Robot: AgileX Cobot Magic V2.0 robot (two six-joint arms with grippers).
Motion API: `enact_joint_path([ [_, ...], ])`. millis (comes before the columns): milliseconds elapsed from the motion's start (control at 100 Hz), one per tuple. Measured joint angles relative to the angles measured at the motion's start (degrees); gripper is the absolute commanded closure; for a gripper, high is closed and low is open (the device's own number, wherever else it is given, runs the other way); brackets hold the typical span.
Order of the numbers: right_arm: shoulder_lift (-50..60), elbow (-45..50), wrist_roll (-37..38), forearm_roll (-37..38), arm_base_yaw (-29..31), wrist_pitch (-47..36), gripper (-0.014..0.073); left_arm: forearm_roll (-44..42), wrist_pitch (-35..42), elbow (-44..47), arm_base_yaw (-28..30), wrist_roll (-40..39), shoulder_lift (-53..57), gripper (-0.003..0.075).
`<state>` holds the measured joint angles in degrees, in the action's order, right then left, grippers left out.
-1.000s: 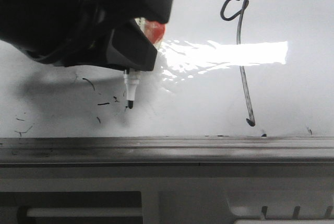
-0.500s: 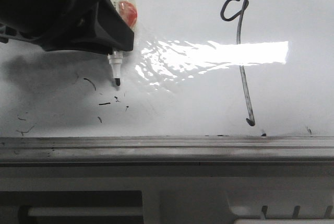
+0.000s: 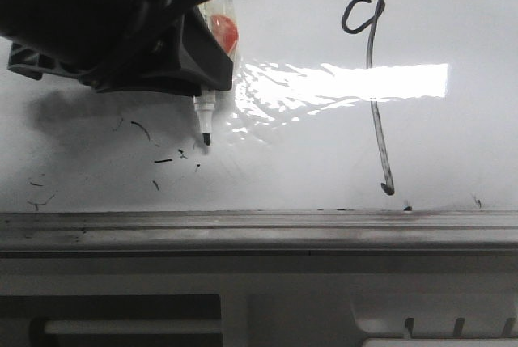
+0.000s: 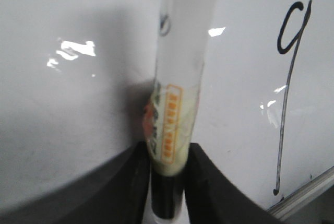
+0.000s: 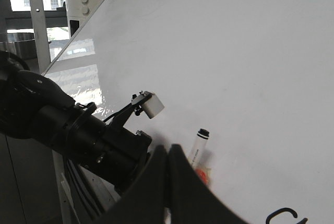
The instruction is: Write number 9 on whiteboard
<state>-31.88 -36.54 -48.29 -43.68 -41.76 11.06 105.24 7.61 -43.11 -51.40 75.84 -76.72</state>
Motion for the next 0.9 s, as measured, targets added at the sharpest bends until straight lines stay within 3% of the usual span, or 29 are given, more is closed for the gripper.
enact_joint_path([
  [220, 0.00, 0.00, 0.00, 0.00, 0.00, 0.00, 0.0667, 0.00, -0.33, -0.13, -0.11, -0.24, 0.00, 0.0407],
  [410, 0.00, 0.00, 0.00, 0.00, 0.00, 0.00, 0.0667, 0.00, -2.55, -0.38, -0.11, -0.43, 0.00, 0.0123],
  [480, 0.00, 0.00, 0.00, 0.00, 0.00, 0.00, 0.0667, 0.00, -2.84, -0.38, -0.44, -0.43, 0.44, 0.0076],
  [710, 2.00, 0.10, 0.00, 2.36, 0.00, 2.59, 0.0666, 0.10, 8.21, 1.48, -3.18, 1.99, 8.38, 0.0099],
  [800, 3.97, 0.10, 0.00, 4.81, 0.53, 6.33, 0.0666, 0.10, 12.52, 3.60, -5.73, 2.71, 14.84, 0.0185],
  [900, 6.60, 1.12, 0.00, 6.50, 2.15, 8.42, 0.0666, 0.10, 16.07, 5.95, -9.18, 3.85, 22.75, 0.0353],
])
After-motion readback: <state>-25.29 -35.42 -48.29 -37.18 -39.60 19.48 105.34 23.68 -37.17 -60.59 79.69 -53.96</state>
